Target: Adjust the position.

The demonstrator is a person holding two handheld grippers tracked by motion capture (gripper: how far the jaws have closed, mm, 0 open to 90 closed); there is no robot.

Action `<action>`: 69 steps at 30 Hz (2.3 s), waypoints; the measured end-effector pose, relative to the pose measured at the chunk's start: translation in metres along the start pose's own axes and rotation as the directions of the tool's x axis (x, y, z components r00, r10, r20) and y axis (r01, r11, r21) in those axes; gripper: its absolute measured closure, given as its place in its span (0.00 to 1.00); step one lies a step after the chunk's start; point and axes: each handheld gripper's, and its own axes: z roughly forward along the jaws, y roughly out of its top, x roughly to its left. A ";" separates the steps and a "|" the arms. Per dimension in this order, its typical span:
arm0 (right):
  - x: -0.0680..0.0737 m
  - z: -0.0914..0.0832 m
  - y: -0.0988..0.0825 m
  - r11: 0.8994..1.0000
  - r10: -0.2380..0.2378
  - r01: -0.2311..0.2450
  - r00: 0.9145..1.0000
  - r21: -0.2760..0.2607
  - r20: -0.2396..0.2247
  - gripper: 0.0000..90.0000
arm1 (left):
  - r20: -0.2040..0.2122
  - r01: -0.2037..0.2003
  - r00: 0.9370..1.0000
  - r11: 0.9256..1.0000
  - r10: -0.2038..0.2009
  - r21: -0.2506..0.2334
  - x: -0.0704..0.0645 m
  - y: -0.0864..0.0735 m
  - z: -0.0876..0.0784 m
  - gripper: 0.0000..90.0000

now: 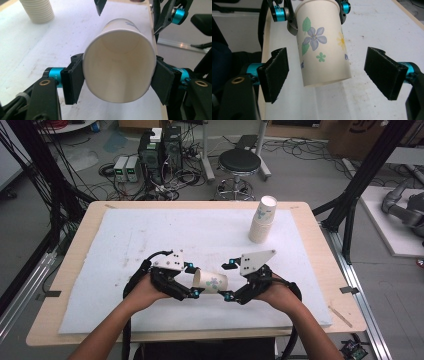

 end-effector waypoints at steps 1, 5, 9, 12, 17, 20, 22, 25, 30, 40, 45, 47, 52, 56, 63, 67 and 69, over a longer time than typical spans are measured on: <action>0.000 0.001 0.001 1.000 -0.005 0.005 1.000 0.008 0.001 0.22 | -0.002 -0.002 1.000 1.000 0.002 0.017 0.001 0.002 0.000 0.37; 0.001 0.005 0.004 0.999 -0.030 0.030 1.000 0.042 0.007 0.22 | -0.005 -0.014 1.000 0.997 0.014 0.071 0.001 0.010 0.000 0.37; 0.002 0.009 0.009 0.996 -0.056 0.055 0.998 0.074 0.006 0.22 | -0.006 -0.040 0.999 0.991 0.041 0.126 0.001 0.021 0.001 0.37; 0.001 0.010 0.012 0.993 -0.073 0.071 0.997 0.092 0.012 0.22 | -0.008 -0.056 0.998 0.986 0.058 0.155 0.001 0.027 0.002 0.37; 0.000 0.011 0.013 0.991 -0.076 0.074 0.997 0.112 0.011 0.22 | -0.008 -0.076 0.997 0.974 0.079 0.211 0.001 0.035 0.004 0.37; 0.001 0.013 0.014 0.989 -0.083 0.080 0.996 0.124 0.017 0.22 | -0.007 -0.079 0.997 0.968 0.083 0.237 0.001 0.038 0.006 0.37; 0.001 0.015 0.014 0.987 -0.086 0.083 0.996 0.136 0.019 0.22 | -0.009 -0.084 0.996 0.965 0.089 0.250 0.000 0.040 0.008 0.37; 0.002 0.017 0.014 0.984 -0.092 0.087 0.996 0.155 0.023 0.22 | -0.010 -0.090 0.995 0.959 0.096 0.268 -0.001 0.042 0.009 0.37; 0.004 0.024 0.016 0.978 -0.105 0.099 0.994 0.184 0.023 0.23 | -0.010 -0.097 0.994 0.951 0.104 0.293 -0.002 0.042 0.014 0.37; 0.007 0.039 0.018 0.961 -0.123 0.119 0.992 0.249 0.001 0.36 | 0.000 -0.095 0.995 0.948 0.099 0.304 -0.004 0.043 0.021 0.36; 0.007 0.042 0.017 0.958 -0.117 0.112 0.993 0.263 0.003 0.39 | -0.008 -0.094 0.995 0.947 0.101 0.308 -0.006 0.043 0.023 0.36; 0.007 0.042 0.016 0.958 -0.114 0.108 0.993 0.266 0.007 0.39 | -0.011 -0.096 0.994 0.947 0.104 0.307 -0.006 0.044 0.024 0.35; 0.007 0.042 0.015 0.959 -0.098 0.093 0.995 0.267 0.006 0.41 | -0.015 -0.091 0.995 0.952 0.099 0.293 -0.006 0.042 0.025 0.35; 0.006 0.042 0.014 0.963 -0.090 0.086 0.996 0.256 0.005 0.41 | -0.017 -0.098 0.994 0.964 0.105 0.247 -0.006 0.038 0.023 0.31; 0.002 0.035 0.010 0.971 -0.054 0.050 0.998 0.234 0.011 0.41 | -0.047 -0.074 0.996 0.993 0.079 0.092 -0.001 0.029 0.003 0.21; -0.001 0.029 0.008 0.980 -0.022 0.017 1.000 0.200 0.022 0.41 | -0.042 -0.071 0.996 0.997 0.073 0.032 -0.002 0.023 -0.005 0.21; -0.002 0.026 0.007 0.983 -0.012 0.007 0.999 0.184 0.030 0.41 | -0.042 -0.065 0.997 0.998 0.065 0.001 -0.003 0.019 -0.009 0.21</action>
